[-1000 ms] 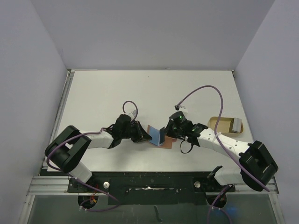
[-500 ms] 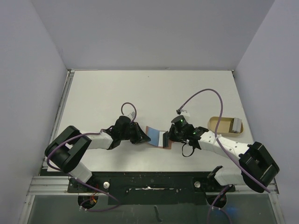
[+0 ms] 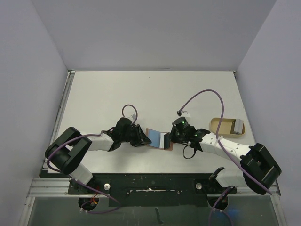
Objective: Put the credit cards into the card holder
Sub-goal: Insert the credit card into the card holder.
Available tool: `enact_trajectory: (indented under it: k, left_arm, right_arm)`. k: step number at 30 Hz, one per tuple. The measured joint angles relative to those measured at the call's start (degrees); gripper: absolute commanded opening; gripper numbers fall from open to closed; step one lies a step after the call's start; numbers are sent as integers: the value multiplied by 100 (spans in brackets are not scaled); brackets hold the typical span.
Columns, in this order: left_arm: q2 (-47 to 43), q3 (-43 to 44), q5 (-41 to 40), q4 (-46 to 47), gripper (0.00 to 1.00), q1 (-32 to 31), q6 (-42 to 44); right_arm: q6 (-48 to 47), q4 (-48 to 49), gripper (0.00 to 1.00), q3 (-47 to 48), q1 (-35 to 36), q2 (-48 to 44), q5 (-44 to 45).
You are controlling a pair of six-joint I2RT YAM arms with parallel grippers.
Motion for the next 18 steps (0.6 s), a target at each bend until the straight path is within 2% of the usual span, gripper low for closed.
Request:
enact_trajectory:
  k: [10, 14, 18]
  left_arm:
    - [-138, 7, -179, -385, 30, 0, 280]
    - [-437, 7, -391, -638, 29, 0, 455]
    - [-765, 7, -612, -807, 25, 0, 627]
  right_arm:
    - [-256, 129, 0, -76, -15, 0, 24]
    - [-367, 131, 0, -76, -42, 0, 26]
    - [-417, 133, 0, -76, -44, 2, 31]
